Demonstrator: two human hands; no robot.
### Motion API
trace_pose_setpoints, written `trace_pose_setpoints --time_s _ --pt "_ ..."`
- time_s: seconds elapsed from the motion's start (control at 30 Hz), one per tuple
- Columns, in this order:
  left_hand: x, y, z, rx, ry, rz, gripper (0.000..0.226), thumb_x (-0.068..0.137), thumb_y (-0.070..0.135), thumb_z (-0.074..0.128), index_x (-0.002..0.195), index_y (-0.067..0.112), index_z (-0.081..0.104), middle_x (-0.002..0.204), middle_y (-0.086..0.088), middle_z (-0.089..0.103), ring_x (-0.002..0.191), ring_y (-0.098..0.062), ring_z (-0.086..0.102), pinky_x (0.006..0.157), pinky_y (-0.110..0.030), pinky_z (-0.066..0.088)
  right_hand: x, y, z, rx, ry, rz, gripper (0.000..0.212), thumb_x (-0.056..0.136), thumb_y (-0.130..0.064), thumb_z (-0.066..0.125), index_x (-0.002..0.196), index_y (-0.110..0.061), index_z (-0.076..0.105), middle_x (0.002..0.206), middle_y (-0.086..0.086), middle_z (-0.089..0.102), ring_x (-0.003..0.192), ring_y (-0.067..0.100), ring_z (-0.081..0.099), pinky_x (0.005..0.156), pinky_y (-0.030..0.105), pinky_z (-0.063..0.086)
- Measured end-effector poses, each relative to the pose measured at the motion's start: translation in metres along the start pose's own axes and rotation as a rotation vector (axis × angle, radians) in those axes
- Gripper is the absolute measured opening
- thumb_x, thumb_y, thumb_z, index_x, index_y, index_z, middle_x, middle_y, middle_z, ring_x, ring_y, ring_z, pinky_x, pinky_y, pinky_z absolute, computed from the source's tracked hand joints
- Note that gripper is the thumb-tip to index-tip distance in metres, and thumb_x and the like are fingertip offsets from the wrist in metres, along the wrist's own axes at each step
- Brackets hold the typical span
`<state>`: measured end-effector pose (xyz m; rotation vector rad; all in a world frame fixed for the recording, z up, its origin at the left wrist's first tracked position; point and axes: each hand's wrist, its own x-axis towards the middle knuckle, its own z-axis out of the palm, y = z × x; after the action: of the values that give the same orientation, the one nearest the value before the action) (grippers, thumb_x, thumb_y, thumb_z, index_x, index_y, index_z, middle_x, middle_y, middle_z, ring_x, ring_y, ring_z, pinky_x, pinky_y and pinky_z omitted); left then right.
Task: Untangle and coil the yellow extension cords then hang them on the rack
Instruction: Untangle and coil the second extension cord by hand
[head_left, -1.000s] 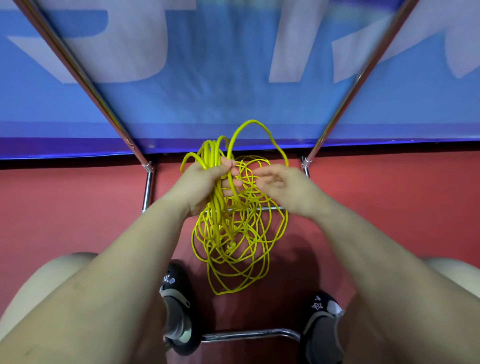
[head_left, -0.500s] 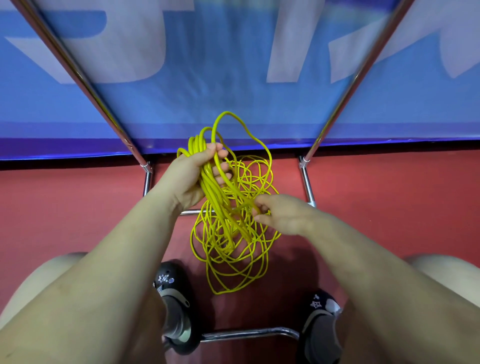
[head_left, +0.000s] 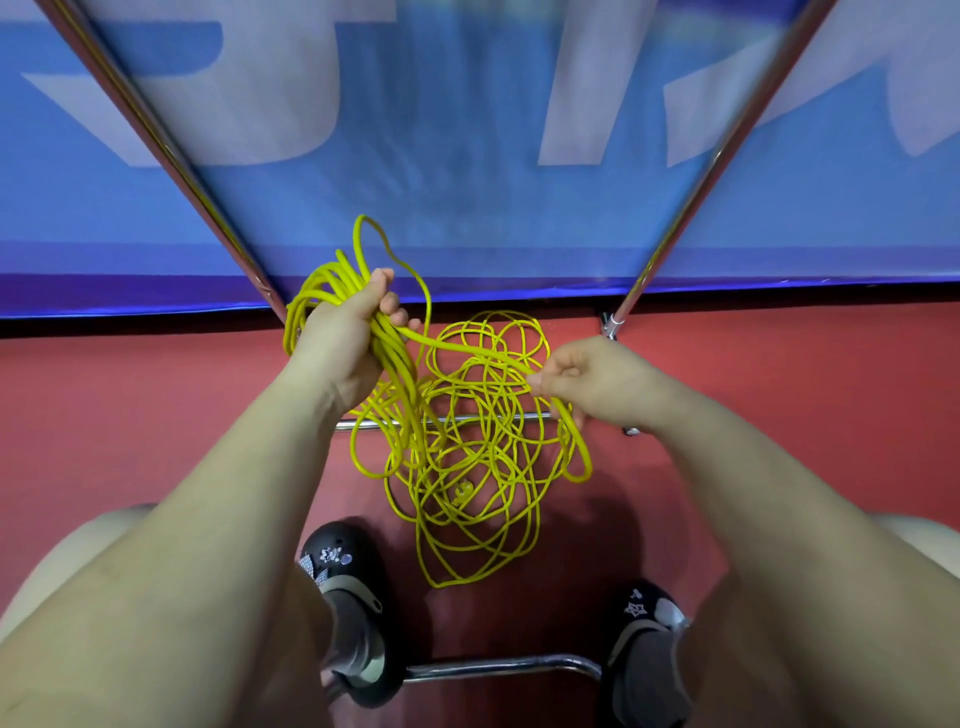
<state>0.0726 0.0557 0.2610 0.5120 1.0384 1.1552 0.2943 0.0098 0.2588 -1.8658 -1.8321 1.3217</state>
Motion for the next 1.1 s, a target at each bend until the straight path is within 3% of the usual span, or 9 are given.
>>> trace_pose_setpoints --time_s 0.1,0.2,0.37,0.47,0.63,0.83,0.9,0.97,1.1 --pt "0.001 -0.002 -0.004 0.068 -0.025 0.043 0.024 0.1 0.014 0.042 0.076 0.015 0.047 0.049 0.007 0.047 0.046 -0.007 0.047 0.062 -0.025 0.054 0.001 -0.001 0.001 0.187 0.007 0.092 0.025 0.09 -0.027 0.058 0.069 -0.015 0.054 0.063 0.006 0.058 0.036 0.007 0.049 0.037 0.014 0.031" --pt "0.001 -0.003 -0.004 0.105 -0.025 0.076 0.023 0.1 0.014 0.043 0.077 0.014 0.048 0.052 0.006 0.052 0.047 -0.008 0.047 0.064 -0.027 0.05 0.001 -0.002 0.001 0.284 0.049 0.106 0.024 0.091 -0.026 0.058 0.07 -0.016 0.052 0.066 0.002 0.061 0.04 0.008 0.05 0.047 0.022 0.039" --pt "0.0 0.008 -0.003 -0.108 -0.022 0.039 0.024 0.1 0.019 0.04 0.077 0.016 0.048 0.049 0.008 0.047 0.044 -0.006 0.043 0.058 -0.022 0.048 0.0 0.009 0.02 0.078 -0.221 -0.032 0.022 0.088 -0.029 0.061 0.073 -0.016 0.051 0.074 0.026 0.055 0.067 0.02 0.044 0.064 0.035 0.034" --pt "0.0 0.011 -0.004 -0.157 0.004 0.018 0.025 0.101 0.02 0.038 0.078 0.017 0.047 0.047 0.009 0.043 0.042 -0.005 0.04 0.054 -0.02 0.045 -0.001 0.024 0.031 -0.195 -0.34 -0.029 0.022 0.088 -0.033 0.062 0.081 -0.014 0.052 0.07 0.006 0.045 0.069 0.019 0.042 0.066 0.037 0.037" --pt "-0.002 0.012 -0.007 -0.156 0.05 0.001 0.022 0.101 0.019 0.039 0.081 0.016 0.049 0.046 0.008 0.043 0.041 -0.006 0.039 0.052 -0.02 0.043 0.0 0.051 0.027 -0.419 -0.228 0.059 0.008 0.091 -0.024 0.056 0.088 -0.017 0.055 0.089 0.009 0.061 0.084 0.025 0.056 0.079 0.035 0.045" --pt "-0.004 0.021 -0.011 -0.144 0.095 0.02 0.025 0.102 0.029 0.036 0.09 0.016 0.054 0.061 0.006 0.068 0.059 -0.007 0.067 0.06 -0.023 0.052 -0.006 0.032 0.017 -0.331 -0.031 -0.051 0.026 0.091 -0.017 0.058 0.117 -0.014 0.057 0.081 -0.004 0.05 0.074 0.015 0.047 0.068 0.025 0.038" --pt "-0.005 0.021 -0.01 -0.166 0.082 0.008 0.029 0.102 0.033 0.033 0.094 0.016 0.054 0.069 0.004 0.072 0.067 -0.009 0.071 0.064 -0.025 0.053 -0.01 0.023 0.018 -0.313 -0.03 -0.134 0.019 0.091 -0.017 0.058 0.108 -0.023 0.061 0.075 -0.007 0.048 0.071 0.014 0.048 0.065 0.021 0.038" --pt "-0.006 0.021 -0.01 -0.18 0.068 -0.008 0.036 0.102 0.04 0.029 0.099 0.015 0.054 0.074 0.004 0.074 0.071 -0.01 0.071 0.068 -0.026 0.052 -0.012 0.017 0.023 -0.341 -0.086 -0.176 0.015 0.092 -0.02 0.056 0.101 -0.031 0.061 0.077 -0.005 0.051 0.075 0.018 0.051 0.071 0.027 0.042" --pt "-0.007 0.016 -0.005 -0.212 0.035 -0.054 0.049 0.099 0.051 0.023 0.101 0.013 0.054 0.076 0.002 0.074 0.072 -0.012 0.071 0.067 -0.028 0.055 -0.013 0.009 0.027 -0.402 -0.108 -0.148 0.036 0.095 -0.025 0.051 0.131 -0.026 0.052 0.101 0.008 0.065 0.095 0.024 0.059 0.085 0.034 0.045"
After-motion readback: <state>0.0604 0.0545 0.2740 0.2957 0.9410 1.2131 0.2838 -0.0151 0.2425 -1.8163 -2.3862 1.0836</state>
